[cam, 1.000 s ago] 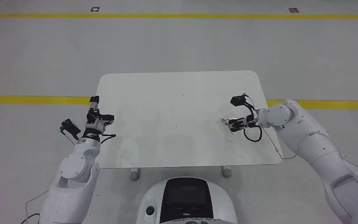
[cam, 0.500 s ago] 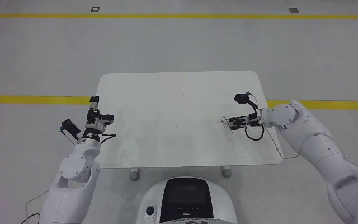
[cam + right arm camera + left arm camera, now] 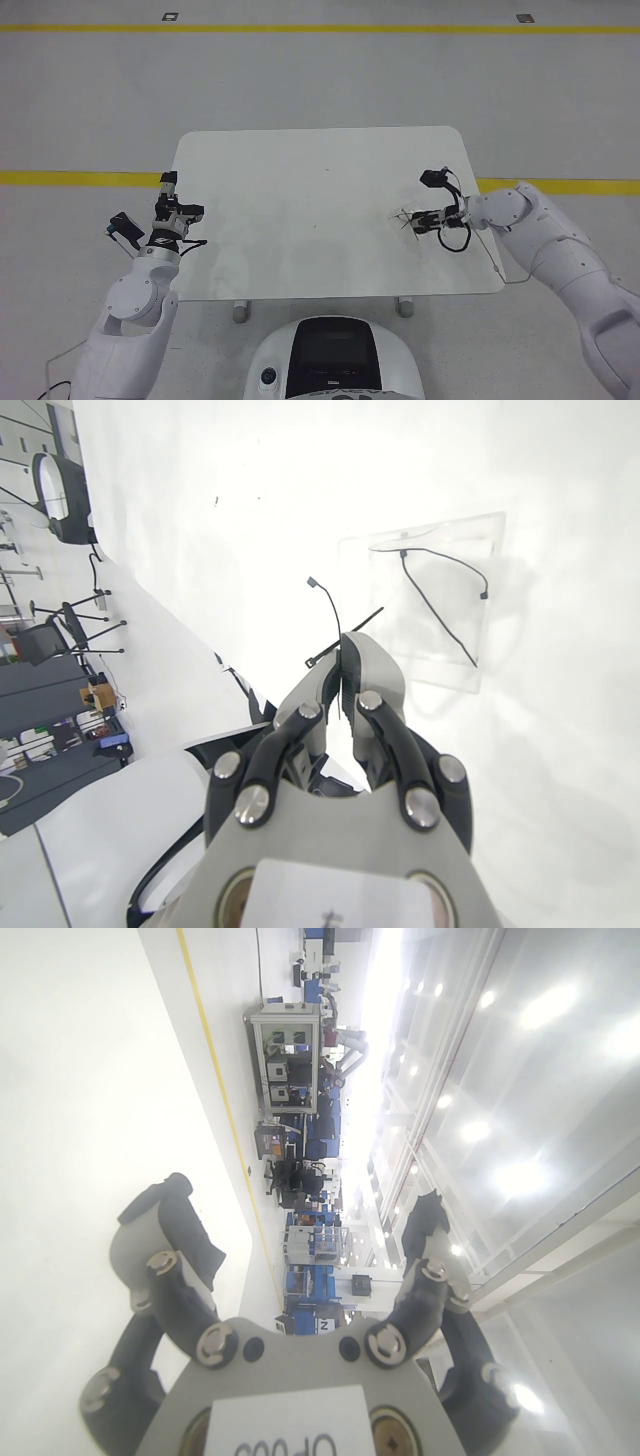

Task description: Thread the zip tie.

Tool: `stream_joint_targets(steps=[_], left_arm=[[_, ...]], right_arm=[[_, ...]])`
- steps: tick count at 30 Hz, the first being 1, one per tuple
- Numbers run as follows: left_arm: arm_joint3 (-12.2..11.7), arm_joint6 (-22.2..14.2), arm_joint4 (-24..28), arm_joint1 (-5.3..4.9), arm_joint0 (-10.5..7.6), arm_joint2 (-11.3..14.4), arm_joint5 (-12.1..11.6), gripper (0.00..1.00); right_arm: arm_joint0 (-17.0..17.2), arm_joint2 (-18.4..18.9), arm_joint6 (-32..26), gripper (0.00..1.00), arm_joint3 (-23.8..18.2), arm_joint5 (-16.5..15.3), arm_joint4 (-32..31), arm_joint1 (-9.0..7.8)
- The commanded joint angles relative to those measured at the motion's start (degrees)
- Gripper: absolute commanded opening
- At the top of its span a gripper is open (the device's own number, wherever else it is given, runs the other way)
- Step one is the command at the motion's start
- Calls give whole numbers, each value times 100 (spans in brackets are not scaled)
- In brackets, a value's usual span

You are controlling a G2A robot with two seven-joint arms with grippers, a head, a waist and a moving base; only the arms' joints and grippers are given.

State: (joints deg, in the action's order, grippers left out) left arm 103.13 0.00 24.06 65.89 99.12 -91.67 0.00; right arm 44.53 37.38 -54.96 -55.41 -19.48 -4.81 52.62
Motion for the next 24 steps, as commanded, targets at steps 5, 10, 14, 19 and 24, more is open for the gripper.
stream_joint_targets(steps=[5, 10, 14, 19, 24], left_arm=[[0, 0, 0, 0, 0, 0, 0, 100], [0, 0, 0, 0, 0, 0, 0, 100], [0, 0, 0, 0, 0, 0, 0, 100], [0, 0, 0, 0, 0, 0, 0, 100], [0, 0, 0, 0, 0, 0, 0, 100]], right_arm=[[27, 46, 135, 0, -36, 0, -11, -38], [89, 132, 253, 0, -105, 0, -27, -104], [124, 160, 284, 0, -150, 0, -47, -137], [153, 173, 334, 0, -281, 0, -47, -163], [194, 198, 401, 0, -352, 0, -3, -192]])
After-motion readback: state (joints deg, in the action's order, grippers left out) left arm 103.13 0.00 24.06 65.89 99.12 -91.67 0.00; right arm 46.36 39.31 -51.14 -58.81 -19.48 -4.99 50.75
